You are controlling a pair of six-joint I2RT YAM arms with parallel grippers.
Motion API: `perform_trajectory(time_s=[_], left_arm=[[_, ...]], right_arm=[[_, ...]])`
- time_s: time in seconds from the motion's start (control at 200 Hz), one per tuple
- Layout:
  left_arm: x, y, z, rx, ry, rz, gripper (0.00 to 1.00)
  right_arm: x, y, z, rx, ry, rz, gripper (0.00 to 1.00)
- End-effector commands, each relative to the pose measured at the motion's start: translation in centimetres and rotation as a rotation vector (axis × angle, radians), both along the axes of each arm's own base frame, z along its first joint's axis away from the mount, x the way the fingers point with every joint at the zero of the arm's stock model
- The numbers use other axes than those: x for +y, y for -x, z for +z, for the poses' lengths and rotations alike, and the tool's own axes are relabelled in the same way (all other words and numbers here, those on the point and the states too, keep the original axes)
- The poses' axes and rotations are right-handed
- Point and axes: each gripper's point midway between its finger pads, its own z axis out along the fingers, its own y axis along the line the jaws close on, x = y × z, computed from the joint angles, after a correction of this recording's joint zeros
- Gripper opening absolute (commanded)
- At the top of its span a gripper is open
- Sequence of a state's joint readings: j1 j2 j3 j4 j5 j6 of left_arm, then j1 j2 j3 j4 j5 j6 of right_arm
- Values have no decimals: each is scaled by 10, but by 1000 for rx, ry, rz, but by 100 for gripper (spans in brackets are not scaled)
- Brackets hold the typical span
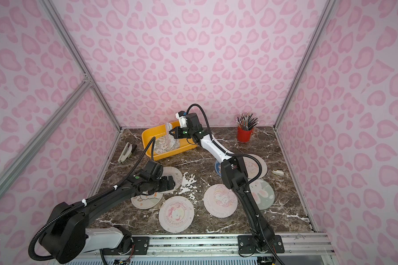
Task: Put the coasters into the storage box
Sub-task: Place the coaster in the storage box.
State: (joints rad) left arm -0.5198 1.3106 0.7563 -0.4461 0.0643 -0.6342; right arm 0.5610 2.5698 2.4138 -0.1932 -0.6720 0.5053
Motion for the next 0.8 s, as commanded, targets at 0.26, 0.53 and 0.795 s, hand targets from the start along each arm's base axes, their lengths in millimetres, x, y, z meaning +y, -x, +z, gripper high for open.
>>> perform_trajectory(time_s=[0.26, 0.53, 0.795], left_arm=[[5, -2, 1, -13, -8, 6, 96], [4, -5, 0, -12, -4, 6, 96], [4, -6, 2, -16, -7, 11, 96]], right_arm=[[-39, -53, -60, 96, 64, -215, 0], [-59, -55, -68, 87, 187, -279, 56], [-81, -56, -44, 37, 262, -370, 71]])
